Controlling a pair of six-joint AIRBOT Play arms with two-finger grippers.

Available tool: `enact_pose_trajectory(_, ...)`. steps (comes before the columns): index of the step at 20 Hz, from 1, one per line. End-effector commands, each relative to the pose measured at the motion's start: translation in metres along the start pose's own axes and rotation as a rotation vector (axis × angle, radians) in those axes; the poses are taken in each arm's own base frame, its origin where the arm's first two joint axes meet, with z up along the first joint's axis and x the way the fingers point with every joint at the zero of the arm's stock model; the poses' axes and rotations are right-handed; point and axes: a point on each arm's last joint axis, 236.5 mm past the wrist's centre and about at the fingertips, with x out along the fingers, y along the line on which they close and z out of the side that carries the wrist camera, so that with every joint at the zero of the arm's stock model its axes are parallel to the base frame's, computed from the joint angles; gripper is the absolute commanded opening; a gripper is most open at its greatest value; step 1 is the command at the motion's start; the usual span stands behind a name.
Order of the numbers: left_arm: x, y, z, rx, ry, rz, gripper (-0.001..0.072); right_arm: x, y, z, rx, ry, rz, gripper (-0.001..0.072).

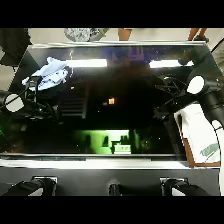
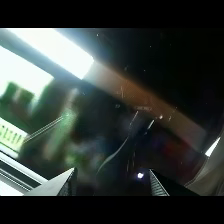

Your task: Fold the shirts.

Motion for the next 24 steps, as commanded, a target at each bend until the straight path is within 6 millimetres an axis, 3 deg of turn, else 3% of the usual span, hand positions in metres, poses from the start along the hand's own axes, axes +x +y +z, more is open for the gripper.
enact_pose_trajectory(1, 0.0, 0.0, 0.0, 0.0, -0.001, 0.0, 0.0639, 0.0, 0.0, 0.0, -0.001, 0.001, 0.001, 0.056)
enact_pose_trajectory(18, 0.001, -0.002, 0.006, -0.001, -0.025, -0.007, 0.0639, 0.0, 0.0, 0.0, -0.001, -0.001, 0.0, 0.056)
enact_pose_trajectory(21, 0.005, -0.008, 0.03, -0.002, -0.112, -0.031, 0.0639, -0.002, -0.014, 0.028, 0.0, -0.12, -0.061, 0.0557)
enact_pose_trajectory(24, 0.006, -0.011, 0.043, -0.003, -0.163, -0.044, 0.0639, -0.004, -0.021, 0.042, 0.0, -0.178, -0.091, 0.0557)
